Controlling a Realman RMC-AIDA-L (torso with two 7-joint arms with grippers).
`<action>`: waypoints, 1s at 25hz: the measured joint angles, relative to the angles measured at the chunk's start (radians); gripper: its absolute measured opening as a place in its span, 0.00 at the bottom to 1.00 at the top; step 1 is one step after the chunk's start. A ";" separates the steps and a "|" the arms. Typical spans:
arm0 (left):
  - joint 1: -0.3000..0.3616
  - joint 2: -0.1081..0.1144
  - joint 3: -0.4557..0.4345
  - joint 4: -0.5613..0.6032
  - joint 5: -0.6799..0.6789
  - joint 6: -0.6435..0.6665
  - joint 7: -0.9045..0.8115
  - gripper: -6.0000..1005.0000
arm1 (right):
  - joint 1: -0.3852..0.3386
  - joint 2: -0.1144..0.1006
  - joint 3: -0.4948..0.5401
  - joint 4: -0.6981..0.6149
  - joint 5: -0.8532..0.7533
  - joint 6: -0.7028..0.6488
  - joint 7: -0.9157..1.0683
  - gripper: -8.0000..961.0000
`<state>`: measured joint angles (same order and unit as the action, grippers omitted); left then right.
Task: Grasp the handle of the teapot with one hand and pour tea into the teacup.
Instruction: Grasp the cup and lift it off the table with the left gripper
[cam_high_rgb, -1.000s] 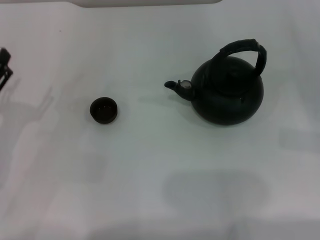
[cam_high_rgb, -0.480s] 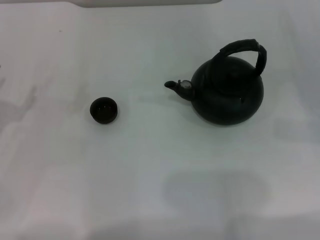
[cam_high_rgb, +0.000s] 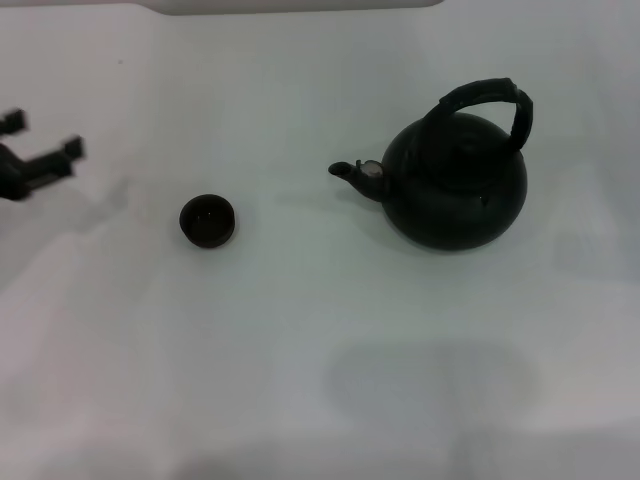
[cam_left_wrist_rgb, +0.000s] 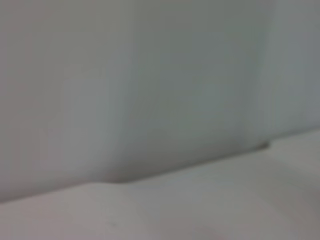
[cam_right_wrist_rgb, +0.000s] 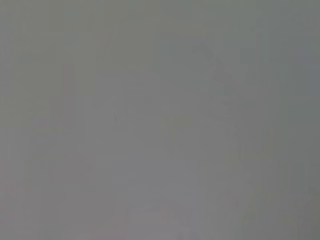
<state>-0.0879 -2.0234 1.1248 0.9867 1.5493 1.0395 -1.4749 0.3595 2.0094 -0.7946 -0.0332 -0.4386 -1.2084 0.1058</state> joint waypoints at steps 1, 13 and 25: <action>-0.001 -0.012 0.000 0.018 0.030 0.010 -0.010 0.87 | 0.001 0.000 0.000 -0.002 0.000 0.008 0.000 0.89; 0.041 -0.048 0.083 0.102 0.116 0.055 -0.053 0.87 | 0.016 0.000 0.000 -0.007 0.000 0.042 -0.002 0.89; 0.072 -0.054 0.167 0.090 0.111 0.041 0.010 0.88 | 0.022 -0.002 0.000 -0.023 0.000 0.070 -0.006 0.89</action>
<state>-0.0160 -2.0779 1.2918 1.0763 1.6598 1.0806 -1.4650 0.3819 2.0078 -0.7945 -0.0559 -0.4387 -1.1381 0.0998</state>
